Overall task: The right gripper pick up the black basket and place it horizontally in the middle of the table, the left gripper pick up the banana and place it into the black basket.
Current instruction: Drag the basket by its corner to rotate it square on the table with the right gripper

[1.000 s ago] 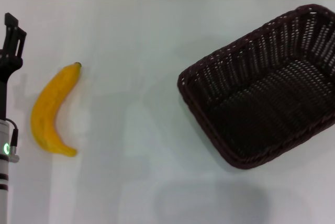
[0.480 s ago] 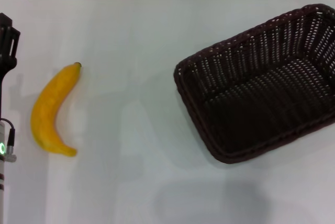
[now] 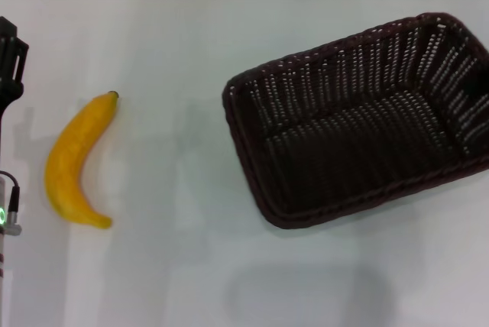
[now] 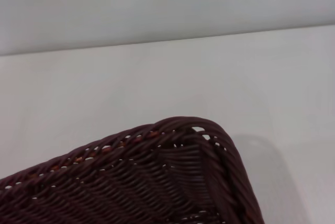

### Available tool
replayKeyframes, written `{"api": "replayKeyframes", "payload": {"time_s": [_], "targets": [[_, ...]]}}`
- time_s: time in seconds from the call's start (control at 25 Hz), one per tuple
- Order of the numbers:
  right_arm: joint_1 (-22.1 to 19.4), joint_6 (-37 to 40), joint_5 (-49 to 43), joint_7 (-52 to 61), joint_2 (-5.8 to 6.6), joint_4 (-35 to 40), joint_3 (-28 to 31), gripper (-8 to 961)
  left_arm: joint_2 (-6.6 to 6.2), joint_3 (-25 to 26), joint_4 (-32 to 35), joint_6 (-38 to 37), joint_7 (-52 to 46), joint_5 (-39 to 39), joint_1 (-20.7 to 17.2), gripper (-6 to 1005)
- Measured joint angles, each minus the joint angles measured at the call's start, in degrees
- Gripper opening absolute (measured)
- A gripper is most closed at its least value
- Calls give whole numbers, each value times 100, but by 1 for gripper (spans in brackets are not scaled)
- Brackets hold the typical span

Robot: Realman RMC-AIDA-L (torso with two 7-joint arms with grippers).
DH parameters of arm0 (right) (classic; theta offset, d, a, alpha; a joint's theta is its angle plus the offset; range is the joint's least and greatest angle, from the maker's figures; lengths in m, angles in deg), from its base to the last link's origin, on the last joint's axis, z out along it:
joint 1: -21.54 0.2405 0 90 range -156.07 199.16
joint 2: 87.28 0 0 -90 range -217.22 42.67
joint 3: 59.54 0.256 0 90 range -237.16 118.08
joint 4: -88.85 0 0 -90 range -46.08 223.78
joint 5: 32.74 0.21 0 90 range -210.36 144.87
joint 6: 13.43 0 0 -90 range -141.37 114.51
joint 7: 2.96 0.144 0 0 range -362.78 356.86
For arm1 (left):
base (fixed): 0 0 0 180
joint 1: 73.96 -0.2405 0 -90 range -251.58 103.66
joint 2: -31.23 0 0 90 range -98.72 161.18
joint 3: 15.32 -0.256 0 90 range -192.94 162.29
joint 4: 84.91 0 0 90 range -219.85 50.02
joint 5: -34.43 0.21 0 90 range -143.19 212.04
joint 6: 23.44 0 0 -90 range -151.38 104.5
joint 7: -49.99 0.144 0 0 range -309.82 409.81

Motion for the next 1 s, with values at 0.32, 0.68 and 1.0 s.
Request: {"api": "replayKeyframes", "payload": {"time_s": [0.32, 0.68, 1.0], "targets": [[-335, -430, 920, 10, -2, -188, -481, 151, -19, -1, 2, 0, -76, 10, -30, 877], [-535, -880, 1772, 11, 2, -174, -1223, 157, -46, -33, 4, 1, -137, 35, -42, 877], [-632, -1263, 1815, 11, 3, -115, -1403, 162, -56, -33, 3, 25, -141, 142, -68, 877]]}}
